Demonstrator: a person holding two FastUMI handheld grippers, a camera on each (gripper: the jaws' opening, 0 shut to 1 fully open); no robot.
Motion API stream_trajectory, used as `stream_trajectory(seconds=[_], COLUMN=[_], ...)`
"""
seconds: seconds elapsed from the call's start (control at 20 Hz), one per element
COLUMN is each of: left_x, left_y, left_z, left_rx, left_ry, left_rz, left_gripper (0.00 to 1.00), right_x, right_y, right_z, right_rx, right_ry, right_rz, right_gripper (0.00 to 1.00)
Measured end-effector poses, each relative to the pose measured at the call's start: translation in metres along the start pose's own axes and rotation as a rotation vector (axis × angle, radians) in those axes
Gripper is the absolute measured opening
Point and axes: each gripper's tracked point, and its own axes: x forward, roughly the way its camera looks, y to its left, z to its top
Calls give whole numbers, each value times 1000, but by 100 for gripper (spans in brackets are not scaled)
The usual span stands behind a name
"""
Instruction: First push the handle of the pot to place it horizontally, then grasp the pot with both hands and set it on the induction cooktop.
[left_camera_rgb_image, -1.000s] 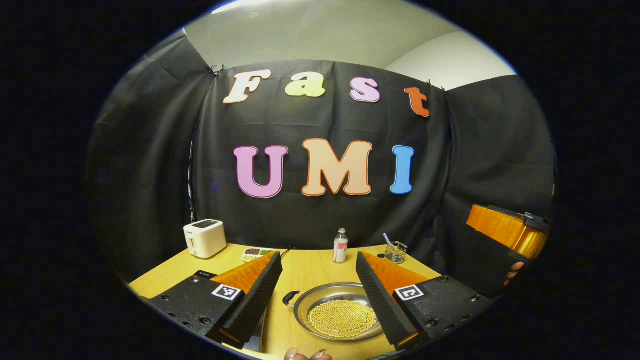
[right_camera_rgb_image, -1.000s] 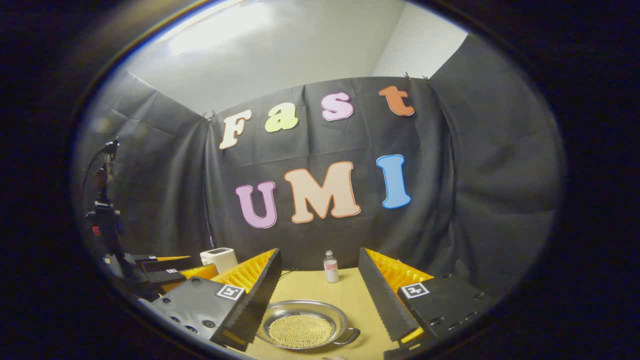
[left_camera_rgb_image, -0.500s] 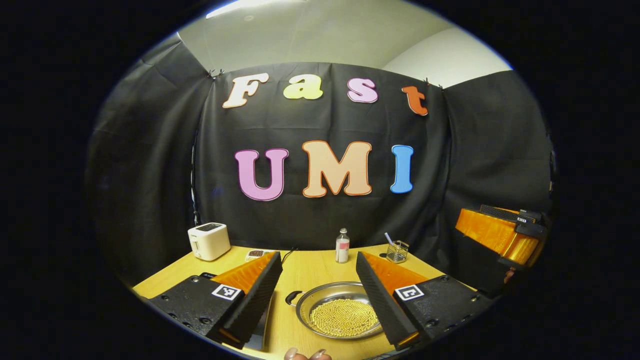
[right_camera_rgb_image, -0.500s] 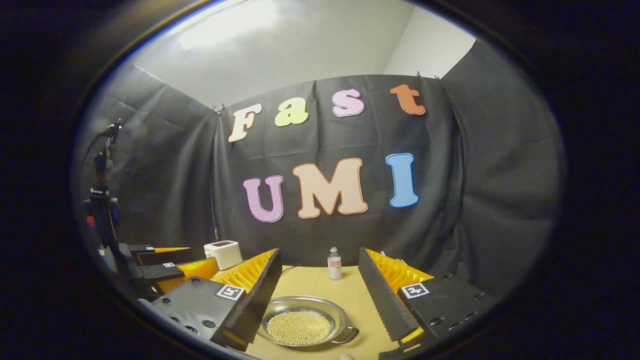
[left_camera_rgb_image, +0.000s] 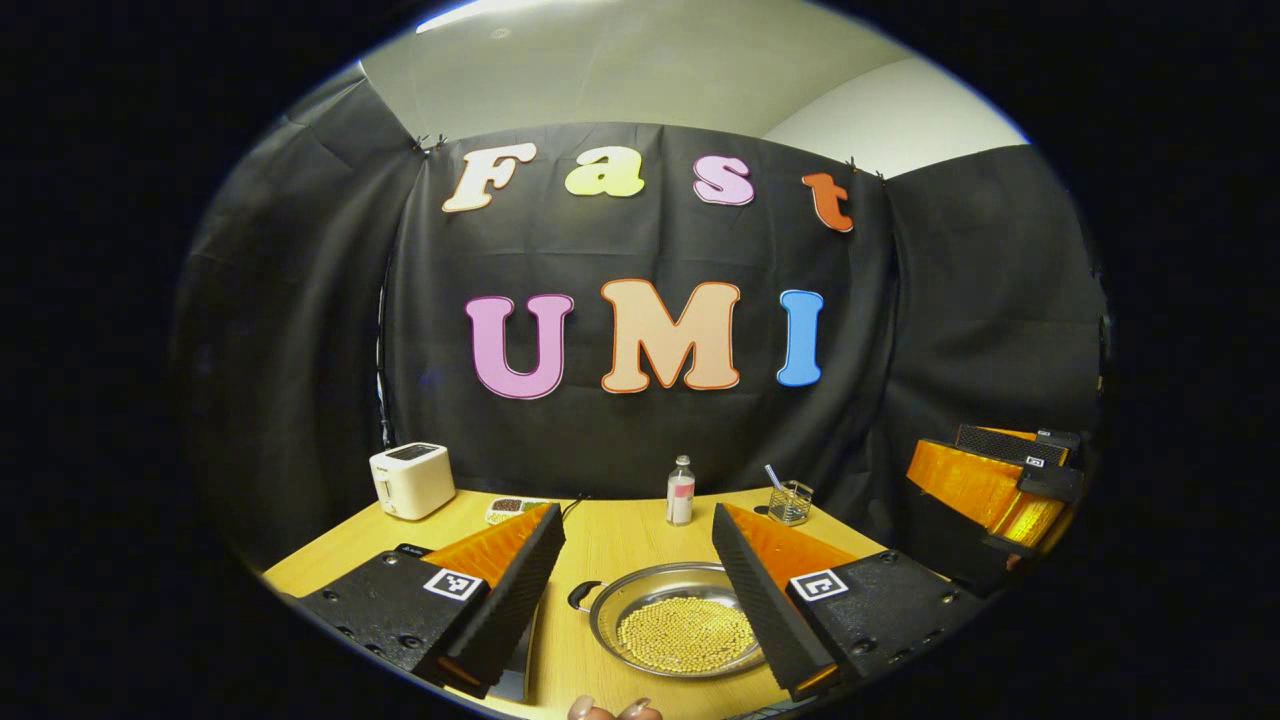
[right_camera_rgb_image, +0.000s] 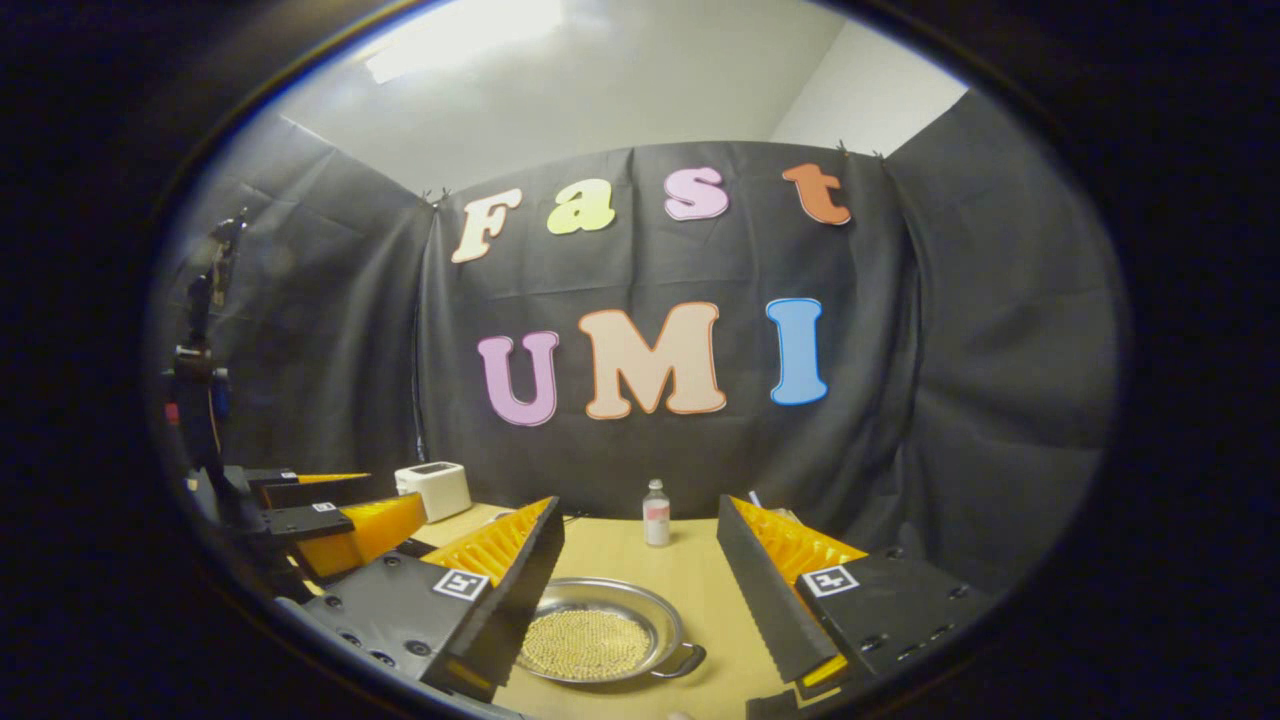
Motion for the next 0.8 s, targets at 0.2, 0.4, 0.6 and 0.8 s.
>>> stream_trajectory(seconds=[0.2,0.4,0.6,0.8], left_x=[-2,-3,-1,2], left_y=[4,11,17,19], left_z=[-4,-8,-13,-18], left_rx=[-1,0,-3,-5], left_ry=[10,22,33,45], left_rz=[8,19,29,27], left_gripper=[96,96,96,96], right_x=[-1,1,0,5], right_y=[2,3,2,-2], right_z=[-12,-32,-42,-49], right_rx=[2,17,2,-20], right_ry=[31,92,123,127], right_rz=[-4,-6,-22,-52], right_gripper=[75,58,34,0])
